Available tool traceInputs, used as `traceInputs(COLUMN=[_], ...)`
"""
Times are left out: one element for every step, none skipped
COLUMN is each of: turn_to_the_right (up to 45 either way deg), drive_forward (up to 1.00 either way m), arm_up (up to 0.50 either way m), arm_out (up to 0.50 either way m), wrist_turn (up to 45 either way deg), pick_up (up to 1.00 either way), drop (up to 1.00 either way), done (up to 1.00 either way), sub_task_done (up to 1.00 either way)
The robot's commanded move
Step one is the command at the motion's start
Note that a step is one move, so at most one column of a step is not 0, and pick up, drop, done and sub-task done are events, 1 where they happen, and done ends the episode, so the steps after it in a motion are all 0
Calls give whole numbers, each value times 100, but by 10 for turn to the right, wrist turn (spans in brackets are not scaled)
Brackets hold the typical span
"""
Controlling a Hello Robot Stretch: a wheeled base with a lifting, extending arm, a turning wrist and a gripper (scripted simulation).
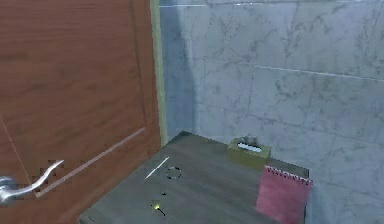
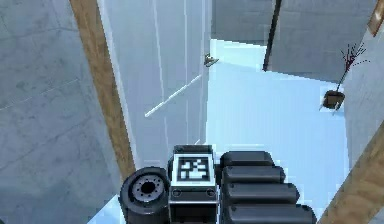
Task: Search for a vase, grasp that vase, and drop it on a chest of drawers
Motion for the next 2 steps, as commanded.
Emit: traceInputs(turn_to_the_right=[450, 450], drive_forward=[0, 0], arm_up=[0, 0], arm_out=[0, 0], wrist_turn=[0, 0], pick_up=[0, 0], drop=[0, 0], done=[0, 0], sub_task_done=[0, 0])
